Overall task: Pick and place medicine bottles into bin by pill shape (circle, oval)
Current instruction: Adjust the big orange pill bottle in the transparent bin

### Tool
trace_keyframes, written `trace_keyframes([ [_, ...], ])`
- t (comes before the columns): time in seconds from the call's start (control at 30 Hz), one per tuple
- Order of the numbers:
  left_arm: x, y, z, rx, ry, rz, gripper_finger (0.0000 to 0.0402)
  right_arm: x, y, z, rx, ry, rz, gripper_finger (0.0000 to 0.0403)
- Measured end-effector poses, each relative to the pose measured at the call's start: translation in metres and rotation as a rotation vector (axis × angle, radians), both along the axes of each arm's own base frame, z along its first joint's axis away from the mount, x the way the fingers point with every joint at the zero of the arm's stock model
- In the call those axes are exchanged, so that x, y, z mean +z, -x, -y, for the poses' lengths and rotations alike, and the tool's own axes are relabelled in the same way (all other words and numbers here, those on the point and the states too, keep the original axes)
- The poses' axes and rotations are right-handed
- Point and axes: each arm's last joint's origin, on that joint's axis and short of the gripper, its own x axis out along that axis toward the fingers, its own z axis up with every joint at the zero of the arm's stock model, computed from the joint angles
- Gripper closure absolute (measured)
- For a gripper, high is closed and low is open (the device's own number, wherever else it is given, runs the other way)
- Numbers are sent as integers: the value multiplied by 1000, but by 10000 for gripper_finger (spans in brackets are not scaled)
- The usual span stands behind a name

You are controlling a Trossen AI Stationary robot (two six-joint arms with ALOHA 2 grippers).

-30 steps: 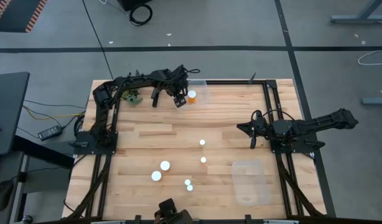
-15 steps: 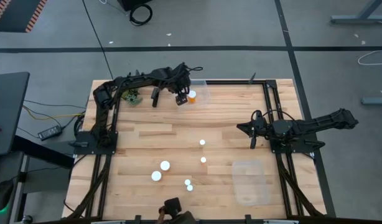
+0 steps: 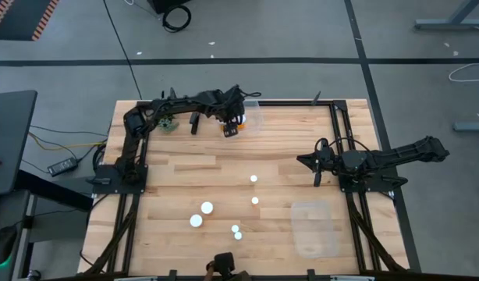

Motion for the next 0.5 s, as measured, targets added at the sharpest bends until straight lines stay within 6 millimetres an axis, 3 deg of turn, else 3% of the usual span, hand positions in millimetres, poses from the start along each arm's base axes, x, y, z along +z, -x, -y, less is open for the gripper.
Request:
trace_keyframes([
  [0.5,0,-8,-2,-34,-56,54,193,0,0,0,0,0,0,366],
])
